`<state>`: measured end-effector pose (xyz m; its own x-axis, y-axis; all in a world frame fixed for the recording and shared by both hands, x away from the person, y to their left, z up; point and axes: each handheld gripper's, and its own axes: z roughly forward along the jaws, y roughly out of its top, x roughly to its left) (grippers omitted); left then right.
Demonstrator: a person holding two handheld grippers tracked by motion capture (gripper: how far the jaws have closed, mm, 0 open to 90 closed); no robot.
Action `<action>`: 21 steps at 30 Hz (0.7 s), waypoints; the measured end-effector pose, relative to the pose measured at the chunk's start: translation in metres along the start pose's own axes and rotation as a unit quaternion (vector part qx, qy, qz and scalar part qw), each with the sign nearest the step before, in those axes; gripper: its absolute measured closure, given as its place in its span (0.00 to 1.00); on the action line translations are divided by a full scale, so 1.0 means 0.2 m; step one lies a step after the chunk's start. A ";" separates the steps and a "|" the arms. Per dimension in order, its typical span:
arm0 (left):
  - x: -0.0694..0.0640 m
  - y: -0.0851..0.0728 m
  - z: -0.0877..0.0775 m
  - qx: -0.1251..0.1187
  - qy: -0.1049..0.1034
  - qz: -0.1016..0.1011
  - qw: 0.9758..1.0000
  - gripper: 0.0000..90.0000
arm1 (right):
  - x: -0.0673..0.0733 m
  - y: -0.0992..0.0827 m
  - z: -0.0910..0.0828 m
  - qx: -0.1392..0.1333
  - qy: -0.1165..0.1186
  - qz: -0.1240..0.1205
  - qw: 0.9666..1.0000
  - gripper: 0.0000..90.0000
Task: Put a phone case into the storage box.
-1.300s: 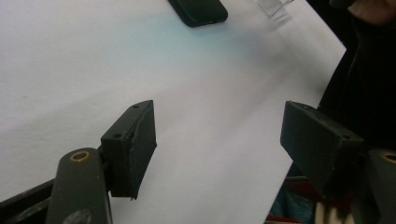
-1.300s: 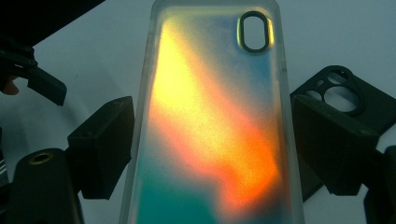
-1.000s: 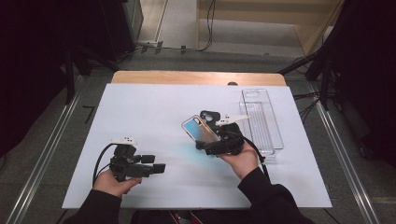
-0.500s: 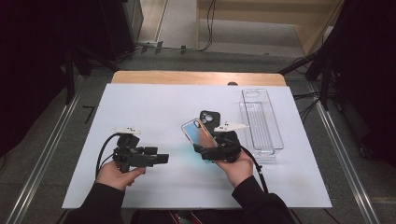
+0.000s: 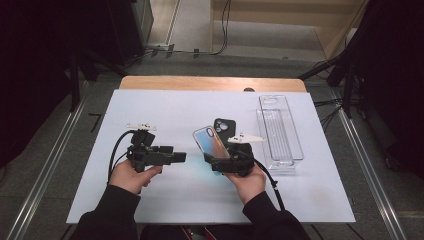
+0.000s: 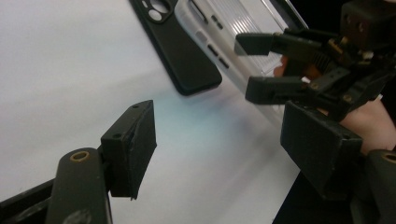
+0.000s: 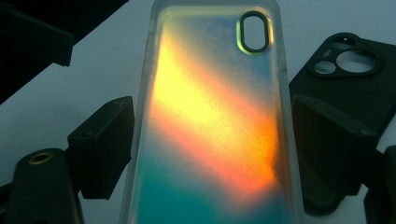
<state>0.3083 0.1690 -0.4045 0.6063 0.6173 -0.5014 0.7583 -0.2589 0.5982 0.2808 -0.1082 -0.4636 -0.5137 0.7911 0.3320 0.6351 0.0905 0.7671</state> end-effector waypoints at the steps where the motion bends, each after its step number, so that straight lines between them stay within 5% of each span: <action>1: 0.00 0.01 0.00 -0.002 -0.001 -0.001 1.000 0.30 | 0.01 -0.01 0.01 0.000 -0.002 -0.001 1.000 0.17; 4: 0.01 0.03 0.01 -0.002 0.003 -0.005 1.000 0.30 | 0.02 -0.01 0.02 0.003 -0.005 -0.006 1.000 0.17; 8: 0.02 0.06 0.02 -0.004 0.007 -0.013 1.000 0.30 | 0.02 -0.03 0.04 -0.010 0.009 0.022 1.000 0.17; 12: 0.01 0.09 0.03 -0.003 0.032 -0.007 0.999 0.30 | 0.03 -0.05 0.07 -0.020 0.017 0.046 0.999 0.17; 21: 0.02 0.13 0.09 -0.001 0.040 -0.025 0.999 0.30 | 0.06 -0.06 0.08 -0.031 0.017 0.056 0.998 0.17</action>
<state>0.3336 0.1518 -0.4017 0.5464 0.6869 -0.4791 0.7868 -0.2249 0.5748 0.2768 -0.0904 -0.4788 -0.4621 0.7729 0.4347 0.6532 -0.0349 0.7564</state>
